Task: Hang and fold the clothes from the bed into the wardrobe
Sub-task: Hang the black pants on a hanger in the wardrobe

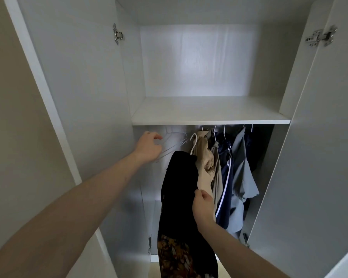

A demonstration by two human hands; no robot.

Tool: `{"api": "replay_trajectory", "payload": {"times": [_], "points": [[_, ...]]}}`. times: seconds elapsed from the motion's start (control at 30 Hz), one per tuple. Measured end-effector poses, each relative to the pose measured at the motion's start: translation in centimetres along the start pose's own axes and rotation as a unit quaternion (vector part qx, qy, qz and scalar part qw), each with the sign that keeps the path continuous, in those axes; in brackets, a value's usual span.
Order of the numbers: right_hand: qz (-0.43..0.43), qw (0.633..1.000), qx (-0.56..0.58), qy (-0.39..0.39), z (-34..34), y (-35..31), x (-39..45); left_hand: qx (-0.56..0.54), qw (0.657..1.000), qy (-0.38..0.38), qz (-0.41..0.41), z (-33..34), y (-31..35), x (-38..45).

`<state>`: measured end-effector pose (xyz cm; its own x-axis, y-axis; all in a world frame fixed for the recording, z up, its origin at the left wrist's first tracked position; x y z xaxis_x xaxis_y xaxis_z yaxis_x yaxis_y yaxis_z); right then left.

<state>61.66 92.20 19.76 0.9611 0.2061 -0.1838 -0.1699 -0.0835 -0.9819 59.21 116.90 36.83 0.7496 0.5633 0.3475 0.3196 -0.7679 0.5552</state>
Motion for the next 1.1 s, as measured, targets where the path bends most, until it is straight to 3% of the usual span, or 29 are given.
{"api": "replay_trajectory", "payload": {"times": [0.47,1.1], "points": [[0.008,0.998,-0.030,0.058,4.8,-1.5,13.1,0.092,0.995,-0.016,0.033,-0.6,0.3,9.1],[-0.020,0.995,-0.069,0.064,7.5,-3.1,27.3,0.133,0.988,-0.083,0.002,7.2,-1.9,19.5]]}}
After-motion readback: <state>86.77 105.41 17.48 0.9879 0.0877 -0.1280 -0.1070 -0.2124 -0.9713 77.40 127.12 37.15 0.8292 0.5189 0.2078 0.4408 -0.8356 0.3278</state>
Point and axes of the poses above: each hand's wrist, its own x-axis towards the middle knuckle, its own z-axis out of the palm, y = z × x, the point moved 7 cm from there along x, towards the middle knuckle, and after that the axes turned 4 degrees about y, right-handed, at the moved point
